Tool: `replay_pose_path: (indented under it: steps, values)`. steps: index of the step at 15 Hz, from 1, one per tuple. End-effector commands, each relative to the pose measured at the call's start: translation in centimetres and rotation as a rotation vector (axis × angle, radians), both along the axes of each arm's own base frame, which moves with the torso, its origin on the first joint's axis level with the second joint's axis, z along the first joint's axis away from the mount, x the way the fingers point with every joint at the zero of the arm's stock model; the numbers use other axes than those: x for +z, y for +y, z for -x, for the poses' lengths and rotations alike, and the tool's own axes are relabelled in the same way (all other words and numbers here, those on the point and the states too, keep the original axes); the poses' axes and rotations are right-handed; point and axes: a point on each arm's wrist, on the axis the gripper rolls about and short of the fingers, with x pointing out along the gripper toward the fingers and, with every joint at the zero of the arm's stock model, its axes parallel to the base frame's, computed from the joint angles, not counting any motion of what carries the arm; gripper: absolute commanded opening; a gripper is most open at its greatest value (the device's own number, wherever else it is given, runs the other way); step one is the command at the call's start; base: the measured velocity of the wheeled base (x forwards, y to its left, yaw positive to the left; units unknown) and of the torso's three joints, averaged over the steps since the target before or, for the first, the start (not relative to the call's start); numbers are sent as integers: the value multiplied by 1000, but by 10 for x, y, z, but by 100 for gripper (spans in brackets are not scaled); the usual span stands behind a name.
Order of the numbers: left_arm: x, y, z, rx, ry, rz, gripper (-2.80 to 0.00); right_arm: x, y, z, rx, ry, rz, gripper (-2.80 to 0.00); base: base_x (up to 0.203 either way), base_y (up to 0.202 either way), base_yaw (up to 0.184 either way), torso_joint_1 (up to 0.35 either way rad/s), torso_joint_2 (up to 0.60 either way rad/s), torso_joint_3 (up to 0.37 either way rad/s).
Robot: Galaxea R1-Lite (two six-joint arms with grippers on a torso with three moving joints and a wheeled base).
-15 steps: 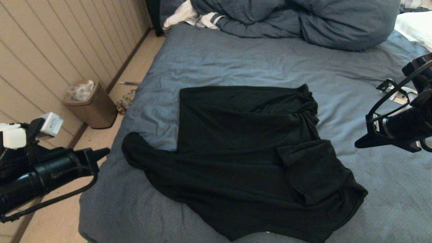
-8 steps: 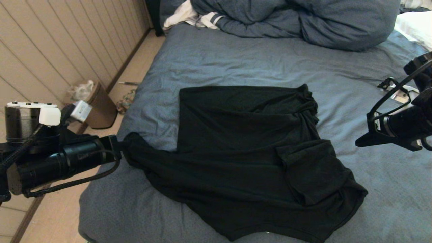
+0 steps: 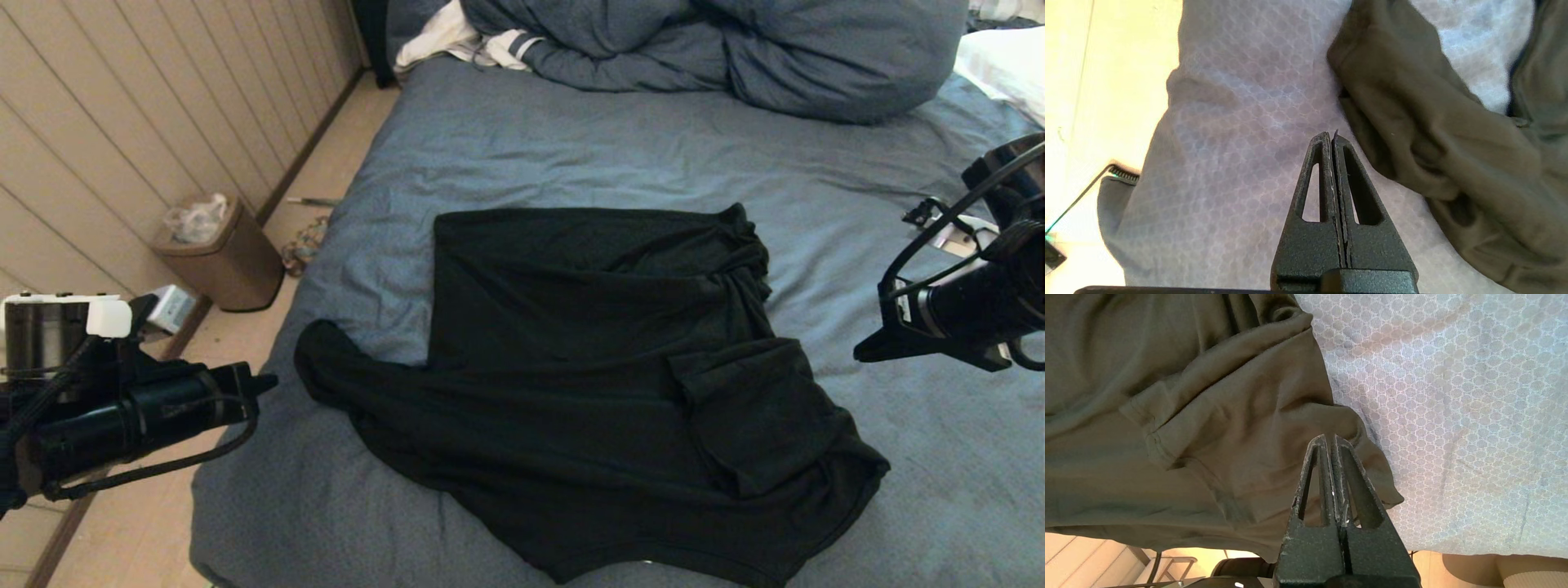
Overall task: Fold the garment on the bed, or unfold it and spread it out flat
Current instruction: Fold the black T-shirt
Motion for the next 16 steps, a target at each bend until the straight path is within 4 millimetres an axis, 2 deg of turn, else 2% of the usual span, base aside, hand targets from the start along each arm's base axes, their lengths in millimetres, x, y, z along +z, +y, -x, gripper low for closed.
replay_pose_path:
  steps: [1,9,10,11,16]
  values:
    - [-5,0,-5,-3,17,3,-280,0,-1,-1,-3,5,-1,-280,0,0,0,0,0,0]
    - [-10,-6,-17,-35,35,17,-280,-5,-2,-2,-6,21,-3,-280,0,0,0,0,0,0]
    - [-10,-6,-18,-35,37,16,-150,-6,-2,-3,-7,25,-2,-280,0,0,0,0,0,0]
    - [-11,-6,-18,-36,41,15,0,-6,-2,-3,-4,26,-3,-280,0,0,0,0,0,0]
    - [-10,-8,-28,-38,35,24,0,-6,-1,-3,-4,25,-2,-280,0,0,0,0,0,0]
